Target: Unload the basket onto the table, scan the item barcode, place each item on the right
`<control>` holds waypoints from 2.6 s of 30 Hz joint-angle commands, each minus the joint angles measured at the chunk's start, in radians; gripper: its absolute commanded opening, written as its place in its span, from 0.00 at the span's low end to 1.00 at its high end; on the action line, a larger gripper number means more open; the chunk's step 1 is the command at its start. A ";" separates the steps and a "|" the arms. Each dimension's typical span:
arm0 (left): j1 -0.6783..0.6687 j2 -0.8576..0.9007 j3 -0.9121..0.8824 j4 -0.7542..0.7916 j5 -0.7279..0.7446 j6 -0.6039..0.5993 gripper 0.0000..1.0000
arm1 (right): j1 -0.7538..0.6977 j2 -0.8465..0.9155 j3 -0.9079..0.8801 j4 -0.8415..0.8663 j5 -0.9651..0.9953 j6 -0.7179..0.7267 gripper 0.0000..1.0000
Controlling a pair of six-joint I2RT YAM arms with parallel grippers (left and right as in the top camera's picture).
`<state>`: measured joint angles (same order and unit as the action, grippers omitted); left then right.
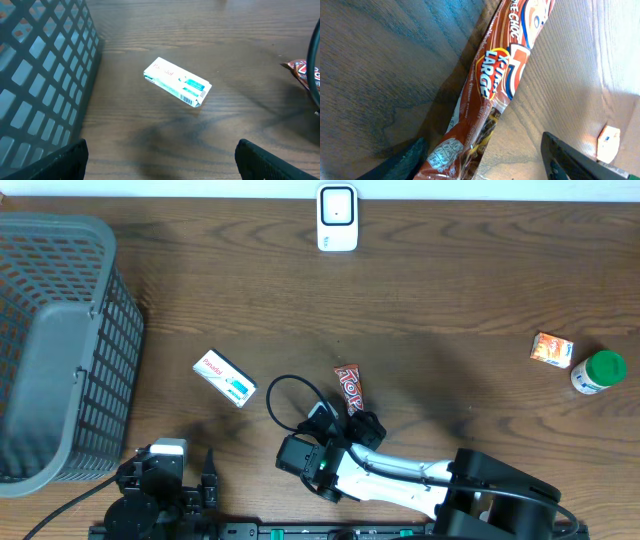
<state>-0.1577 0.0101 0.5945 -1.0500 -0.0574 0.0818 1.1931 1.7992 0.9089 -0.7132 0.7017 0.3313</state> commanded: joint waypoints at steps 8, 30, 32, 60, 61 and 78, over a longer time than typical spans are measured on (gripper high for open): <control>0.004 -0.005 -0.002 0.000 0.002 -0.002 0.93 | -0.038 0.066 -0.045 0.018 -0.158 -0.045 0.51; 0.004 -0.005 -0.002 0.000 0.002 -0.002 0.93 | -0.080 -0.037 0.259 -0.180 -0.615 -0.085 0.01; 0.004 -0.005 -0.002 0.000 0.002 -0.002 0.93 | -0.124 -0.061 0.314 -0.206 -0.809 -0.117 0.01; 0.004 -0.005 -0.002 0.000 0.002 -0.002 0.93 | -0.701 0.103 0.333 -0.243 -1.984 -0.104 0.01; 0.004 -0.005 -0.002 0.000 0.002 -0.002 0.93 | -0.695 0.103 0.333 -0.244 -2.010 -0.104 0.01; 0.004 -0.005 -0.002 0.000 0.002 -0.002 0.93 | -0.652 0.103 0.333 -0.237 -2.060 -0.083 0.01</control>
<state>-0.1577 0.0105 0.5945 -1.0504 -0.0578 0.0818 0.5301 1.9045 1.2461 -0.9543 -1.3163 0.2436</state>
